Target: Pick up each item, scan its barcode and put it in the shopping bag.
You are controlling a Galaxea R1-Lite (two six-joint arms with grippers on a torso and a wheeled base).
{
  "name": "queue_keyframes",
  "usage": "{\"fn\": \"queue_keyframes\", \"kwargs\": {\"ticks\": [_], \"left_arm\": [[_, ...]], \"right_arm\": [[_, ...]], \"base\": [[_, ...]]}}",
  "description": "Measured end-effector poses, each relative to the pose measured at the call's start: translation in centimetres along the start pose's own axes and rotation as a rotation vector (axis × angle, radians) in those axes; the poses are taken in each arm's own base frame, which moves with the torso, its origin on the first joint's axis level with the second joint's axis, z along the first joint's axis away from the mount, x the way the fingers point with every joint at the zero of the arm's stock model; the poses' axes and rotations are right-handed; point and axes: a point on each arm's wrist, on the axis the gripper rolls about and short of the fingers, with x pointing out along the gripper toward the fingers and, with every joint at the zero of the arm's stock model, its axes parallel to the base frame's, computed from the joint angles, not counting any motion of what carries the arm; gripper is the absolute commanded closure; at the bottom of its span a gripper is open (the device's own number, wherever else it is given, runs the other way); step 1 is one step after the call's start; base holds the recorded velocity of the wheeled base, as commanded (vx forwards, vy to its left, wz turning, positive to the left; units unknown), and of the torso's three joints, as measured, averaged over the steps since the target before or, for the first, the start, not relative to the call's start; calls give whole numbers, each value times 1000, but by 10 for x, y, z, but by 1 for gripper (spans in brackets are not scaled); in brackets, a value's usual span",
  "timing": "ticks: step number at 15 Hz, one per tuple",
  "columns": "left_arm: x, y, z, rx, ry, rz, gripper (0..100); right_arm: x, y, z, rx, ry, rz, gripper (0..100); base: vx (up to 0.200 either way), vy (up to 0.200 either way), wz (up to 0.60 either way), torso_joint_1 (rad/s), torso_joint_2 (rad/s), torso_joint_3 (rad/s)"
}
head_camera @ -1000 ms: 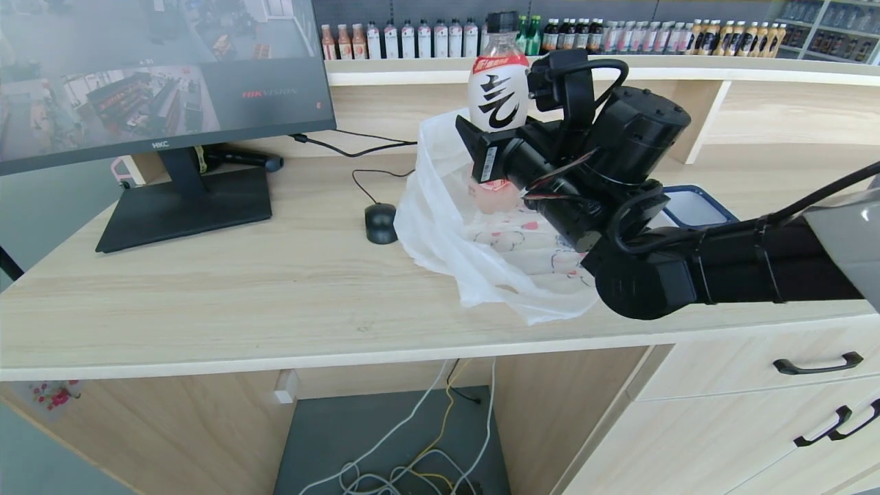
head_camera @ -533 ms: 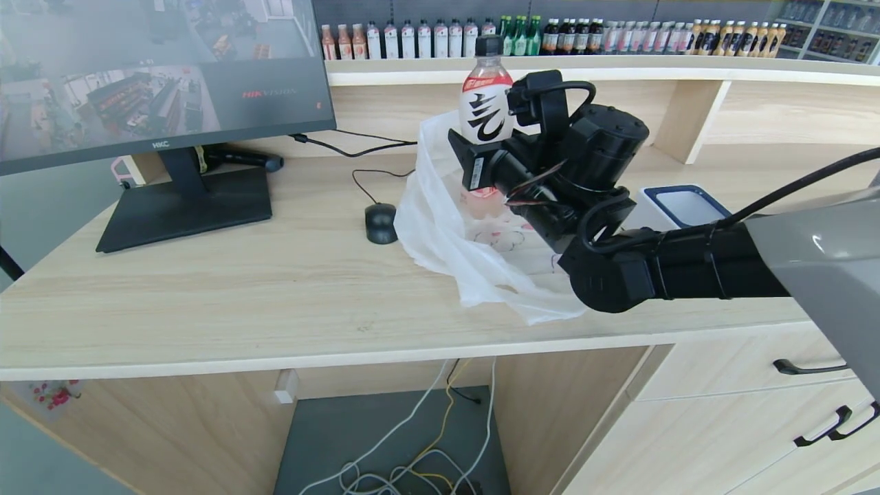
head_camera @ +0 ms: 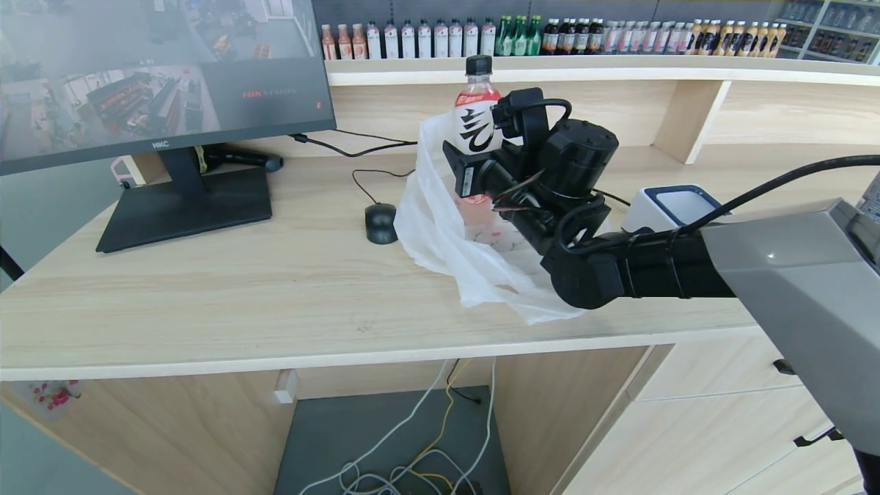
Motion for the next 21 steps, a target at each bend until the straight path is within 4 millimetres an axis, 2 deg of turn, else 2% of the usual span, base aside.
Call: {"fn": "queue_keyframes", "kwargs": {"ticks": [6,18,19,21], "left_arm": [[0,0,0,0,0,1,0],[0,0,0,0,0,1,0],[0,0,0,0,0,1,0],[0,0,0,0,0,1,0]], "right_arm": [[1,2,-11,-2,17,2,100],[1,3,-20,15,37,1,100],[1,3,-20,15,38,2,0],[1,4,-21,16,40,3,0]], "base": [[0,0,0,0,0,0],[0,0,0,0,0,0],[0,0,0,0,0,0],[0,0,0,0,0,0]]}}
